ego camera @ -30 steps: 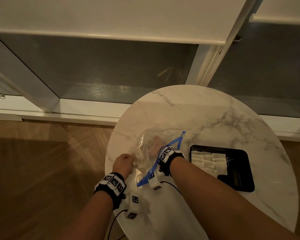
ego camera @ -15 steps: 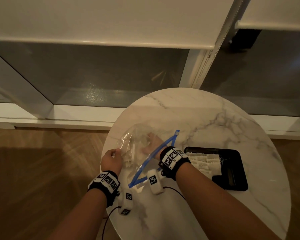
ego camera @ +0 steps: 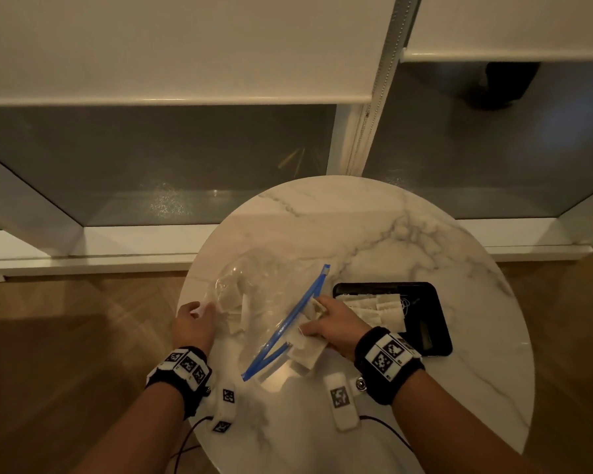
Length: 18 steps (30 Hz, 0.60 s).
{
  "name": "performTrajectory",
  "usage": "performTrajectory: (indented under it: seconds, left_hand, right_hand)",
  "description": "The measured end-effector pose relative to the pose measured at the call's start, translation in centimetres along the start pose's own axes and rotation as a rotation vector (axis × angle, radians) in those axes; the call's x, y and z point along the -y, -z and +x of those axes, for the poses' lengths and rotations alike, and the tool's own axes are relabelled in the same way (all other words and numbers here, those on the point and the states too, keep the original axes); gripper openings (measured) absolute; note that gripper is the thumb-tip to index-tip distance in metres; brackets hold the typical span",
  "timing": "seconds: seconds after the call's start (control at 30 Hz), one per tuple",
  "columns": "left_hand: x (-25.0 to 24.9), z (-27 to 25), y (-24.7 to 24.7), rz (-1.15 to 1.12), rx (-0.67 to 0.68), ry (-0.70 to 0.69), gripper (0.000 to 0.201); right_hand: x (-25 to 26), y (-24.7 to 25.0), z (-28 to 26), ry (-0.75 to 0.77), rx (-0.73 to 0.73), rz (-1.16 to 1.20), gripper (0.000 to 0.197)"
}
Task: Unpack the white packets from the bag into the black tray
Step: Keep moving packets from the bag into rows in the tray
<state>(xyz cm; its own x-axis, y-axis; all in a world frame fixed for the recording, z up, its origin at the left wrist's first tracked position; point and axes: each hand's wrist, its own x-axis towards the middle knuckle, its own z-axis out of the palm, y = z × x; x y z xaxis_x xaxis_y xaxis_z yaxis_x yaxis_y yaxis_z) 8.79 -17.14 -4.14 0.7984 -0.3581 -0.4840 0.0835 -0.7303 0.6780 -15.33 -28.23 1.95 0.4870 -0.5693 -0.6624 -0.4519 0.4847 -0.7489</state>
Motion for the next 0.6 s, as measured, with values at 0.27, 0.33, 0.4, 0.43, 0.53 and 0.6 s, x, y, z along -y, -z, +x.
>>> performTrajectory:
  seconds: [0.27,0.33,0.4,0.43,0.53,0.6]
  left_hand:
    - [-2.5,-13.2,3.3,-0.383,0.294,-0.044,0.021]
    - [-2.4,-16.8,2.0,-0.495,0.389,0.034,0.025]
    - [-2.3,-19.8,-0.3,-0.568,0.504,0.144,0.038]
    - [-2.4,-21.0,-1.5,-0.597,0.548,0.204,0.047]
    - [-2.9,-23.5,-4.7,-0.717,0.664,0.345,0.066]
    - [-3.4,-24.7,-5.9,-0.812,0.800,0.355,0.078]
  right_hand:
    - [-2.5,5.1,-5.3,0.004,-0.028,0.260,0.039]
    - [-2.3,6.0,-6.9,0.049,0.022,0.334,0.040]
    - [-1.8,6.7,-8.6,0.089,0.090,0.369,0.042]
    - [-1.5,7.0,-9.4,0.105,0.119,0.351,0.042]
    - [-0.8,7.6,-11.5,0.149,0.182,0.169,0.045]
    - [-0.3,8.1,-12.7,0.180,0.203,0.009,0.049]
